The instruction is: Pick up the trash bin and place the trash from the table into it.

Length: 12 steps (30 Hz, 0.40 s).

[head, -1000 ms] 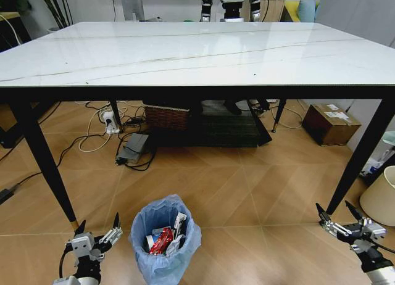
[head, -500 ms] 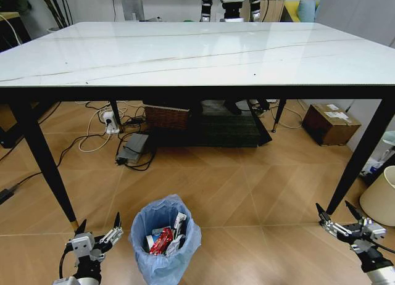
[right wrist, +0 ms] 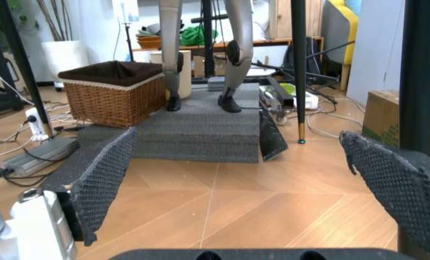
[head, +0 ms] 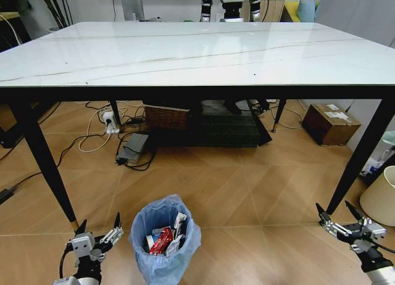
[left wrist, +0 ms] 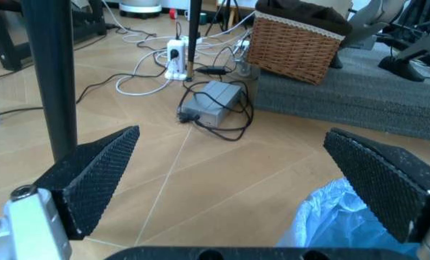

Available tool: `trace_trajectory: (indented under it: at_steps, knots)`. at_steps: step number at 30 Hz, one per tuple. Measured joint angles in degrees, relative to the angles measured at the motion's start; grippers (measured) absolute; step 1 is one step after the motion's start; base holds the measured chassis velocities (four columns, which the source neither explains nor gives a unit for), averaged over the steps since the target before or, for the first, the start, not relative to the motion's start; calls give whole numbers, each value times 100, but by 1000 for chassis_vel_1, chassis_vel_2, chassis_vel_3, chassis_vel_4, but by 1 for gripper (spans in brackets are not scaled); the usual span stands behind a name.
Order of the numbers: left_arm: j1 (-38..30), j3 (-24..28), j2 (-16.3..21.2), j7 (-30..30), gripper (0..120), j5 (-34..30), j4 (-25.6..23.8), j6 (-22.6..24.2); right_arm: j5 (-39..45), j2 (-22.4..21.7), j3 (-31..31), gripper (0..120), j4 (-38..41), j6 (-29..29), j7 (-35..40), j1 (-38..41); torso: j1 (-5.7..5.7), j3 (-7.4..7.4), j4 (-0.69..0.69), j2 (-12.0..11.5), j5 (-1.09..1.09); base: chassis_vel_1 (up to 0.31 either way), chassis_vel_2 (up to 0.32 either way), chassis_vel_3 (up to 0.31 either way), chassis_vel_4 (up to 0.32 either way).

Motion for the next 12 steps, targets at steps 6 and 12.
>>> trace_trajectory:
  at_steps: [6, 12]
  knots:
    - [-1, 1, 0, -1, 100, -2, 2, 2, 0, 0, 0, 100, 0, 0, 0, 0, 0, 0, 0, 0, 0, 0, 0, 0, 0]
    - [-1, 1, 0, -2, 100, -2, 5, 4, 0, 0, 0, 100, 0, 0, 0, 0, 0, 0, 0, 0, 0, 0, 0, 0, 0]
